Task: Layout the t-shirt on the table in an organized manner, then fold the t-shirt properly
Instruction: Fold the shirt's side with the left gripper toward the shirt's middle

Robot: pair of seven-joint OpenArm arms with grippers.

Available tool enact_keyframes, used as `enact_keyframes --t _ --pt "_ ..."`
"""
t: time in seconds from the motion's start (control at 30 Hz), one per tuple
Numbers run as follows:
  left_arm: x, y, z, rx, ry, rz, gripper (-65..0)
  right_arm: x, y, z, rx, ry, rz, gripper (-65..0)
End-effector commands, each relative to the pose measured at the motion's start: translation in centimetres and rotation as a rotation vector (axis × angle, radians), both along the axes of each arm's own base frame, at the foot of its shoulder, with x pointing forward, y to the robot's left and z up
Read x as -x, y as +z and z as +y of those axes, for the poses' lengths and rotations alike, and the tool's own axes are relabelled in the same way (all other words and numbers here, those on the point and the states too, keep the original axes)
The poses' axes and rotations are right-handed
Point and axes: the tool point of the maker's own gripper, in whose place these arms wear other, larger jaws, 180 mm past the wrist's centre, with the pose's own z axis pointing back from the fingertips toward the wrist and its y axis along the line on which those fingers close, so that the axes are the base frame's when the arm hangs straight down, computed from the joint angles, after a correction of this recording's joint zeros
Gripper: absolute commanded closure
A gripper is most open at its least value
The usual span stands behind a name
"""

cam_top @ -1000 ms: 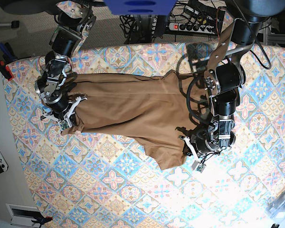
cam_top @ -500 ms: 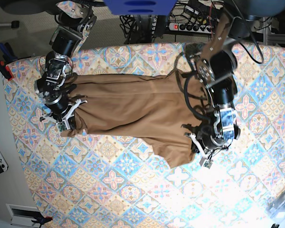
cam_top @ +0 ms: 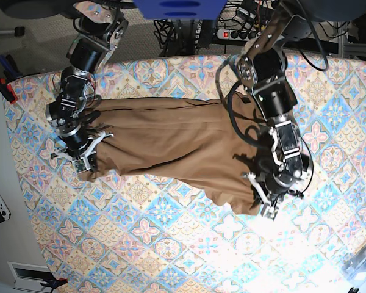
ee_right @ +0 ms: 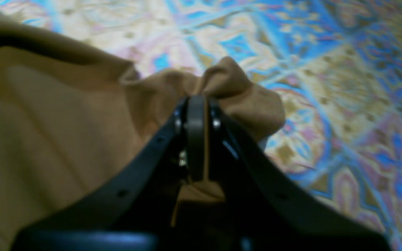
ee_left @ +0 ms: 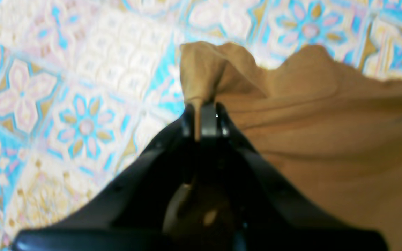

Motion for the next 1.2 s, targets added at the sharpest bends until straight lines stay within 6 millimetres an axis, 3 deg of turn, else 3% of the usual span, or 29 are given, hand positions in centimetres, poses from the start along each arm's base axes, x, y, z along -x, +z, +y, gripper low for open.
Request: enact_keyframes --t 0.0,0.3,0.7,0.93,1.1,1.17 --pt "-1.2 2.5 0.5 -0.003 0.012 -0.079 0.0 -1.3 2.1 -0.1 -0.010 0.003 -0.073 0.0" --pt "1.5 2.4 2.1 -0.060 0.040 -0.095 0.0 0.3 5.0 -0.7 -0.026 -0.021 -0.169 0.0" --pt "3.3 1.0 2.4 -0.074 0.044 -0.067 0.0 4.1 1.4 -0.8 -0.032 -0.031 -0.070 0.0" --pt "3.5 0.7 2.3 -0.075 0.043 -0.059 0.0 4.9 0.5 -0.8 -0.032 -0.030 -0.041 0.0" --pt "3.8 2.4 1.9 -0.083 0.052 -0.110 -39.9 4.9 -0.2 -0.6 -0.046 -0.030 -0.025 0.0" --pt "3.6 3.9 1.7 -0.089 0.058 -0.151 -50.0 5.0 -0.5 -0.5 -0.051 -0.029 -0.017 0.0"
